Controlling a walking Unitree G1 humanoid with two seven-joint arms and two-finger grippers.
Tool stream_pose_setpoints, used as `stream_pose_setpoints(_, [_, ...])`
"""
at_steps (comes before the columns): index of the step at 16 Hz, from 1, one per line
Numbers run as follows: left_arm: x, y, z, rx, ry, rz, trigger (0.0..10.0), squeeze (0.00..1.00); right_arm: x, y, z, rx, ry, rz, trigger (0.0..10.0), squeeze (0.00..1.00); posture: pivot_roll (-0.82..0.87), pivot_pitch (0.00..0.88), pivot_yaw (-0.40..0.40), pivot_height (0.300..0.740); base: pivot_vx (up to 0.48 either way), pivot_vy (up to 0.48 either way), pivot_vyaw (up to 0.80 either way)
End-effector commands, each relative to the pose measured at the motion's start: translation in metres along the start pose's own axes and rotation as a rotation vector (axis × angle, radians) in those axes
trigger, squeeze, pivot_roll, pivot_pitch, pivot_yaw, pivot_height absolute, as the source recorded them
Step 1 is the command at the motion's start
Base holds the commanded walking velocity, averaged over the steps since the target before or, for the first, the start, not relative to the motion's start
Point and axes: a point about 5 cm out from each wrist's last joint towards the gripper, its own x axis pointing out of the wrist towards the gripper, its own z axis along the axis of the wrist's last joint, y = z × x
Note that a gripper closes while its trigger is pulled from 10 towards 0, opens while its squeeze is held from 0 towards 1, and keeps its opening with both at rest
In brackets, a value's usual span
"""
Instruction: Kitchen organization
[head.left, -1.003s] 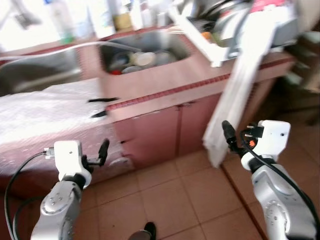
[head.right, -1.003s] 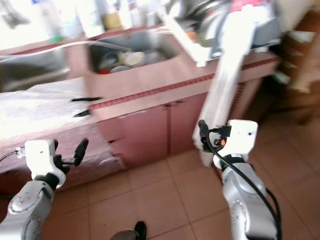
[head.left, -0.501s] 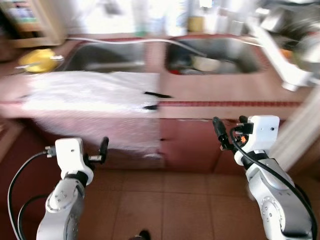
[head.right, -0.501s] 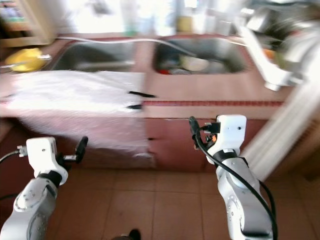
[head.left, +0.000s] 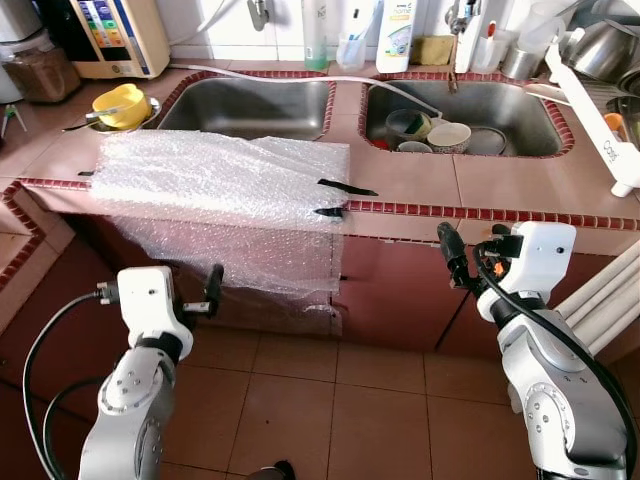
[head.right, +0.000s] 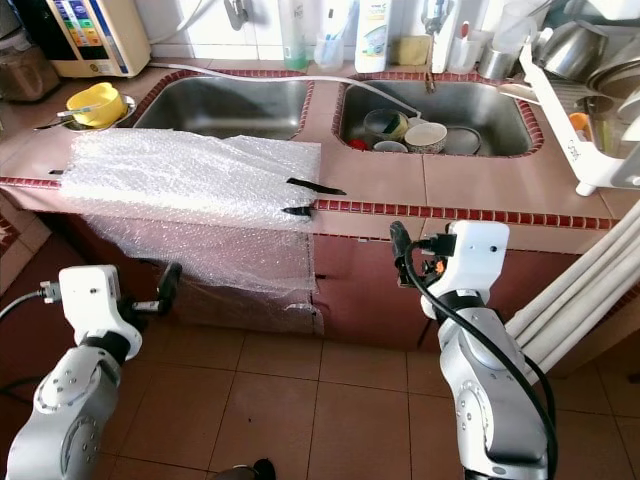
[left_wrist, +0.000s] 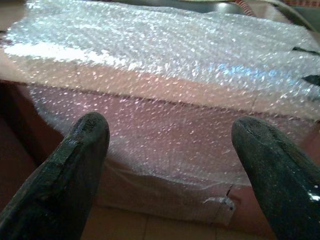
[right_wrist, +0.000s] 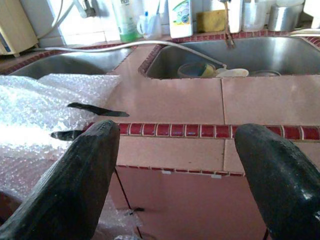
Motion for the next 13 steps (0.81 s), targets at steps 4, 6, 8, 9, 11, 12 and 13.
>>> stream_pose_setpoints(4, [0.0002,0.0056,-0.0041,-0.024,0.036,0.037,10.0,0.0,0.0009,0.0039,0.0004,-0.009,0.003,0.01,10.0,0.0,-0.06,0.119,0.028,0.74,0.0,0.383,0.0])
stream_pose_setpoints(6, [0.0007,0.0059,-0.0043,-0.021,0.041,0.033,10.0,0.0,0.001,0.0046,0.0,-0.007,0.003,0.009,10.0,0.0,-0.06,0.122,0.03,0.74,0.0,0.398,0.0])
stream_pose_setpoints(8, [0.001,0.0078,-0.0065,-0.034,0.056,0.044,10.0,0.0,0.001,0.0047,-0.0001,-0.008,0.003,0.006,10.0,0.0,-0.06,0.123,0.031,0.74,0.0,0.396,0.0])
stream_pose_setpoints(9, [0.001,0.0081,-0.0068,-0.038,0.057,0.047,10.0,0.0,0.001,0.0047,-0.0001,-0.008,0.003,0.005,10.0,0.0,-0.06,0.123,0.031,0.74,0.0,0.386,0.0])
stream_pose_setpoints(11, [0.0017,0.0085,-0.0075,-0.035,0.064,0.046,10.0,0.0,0.0011,0.0047,-0.0003,-0.009,0.002,0.0,10.0,0.0,-0.06,0.124,0.032,0.74,0.0,0.467,0.0])
stream_pose_setpoints(12, [0.002,0.0079,-0.0077,-0.034,0.065,0.044,10.0,0.0,0.0013,0.0044,0.0001,-0.014,0.001,-0.003,10.0,0.0,-0.06,0.124,0.034,0.74,0.0,0.469,0.0])
stream_pose_setpoints(13, [0.0022,0.0073,-0.0078,-0.035,0.065,0.043,10.0,0.0,0.0015,0.0042,0.0003,-0.015,0.0,-0.006,10.0,0.0,-0.06,0.125,0.035,0.74,0.0,0.469,0.0])
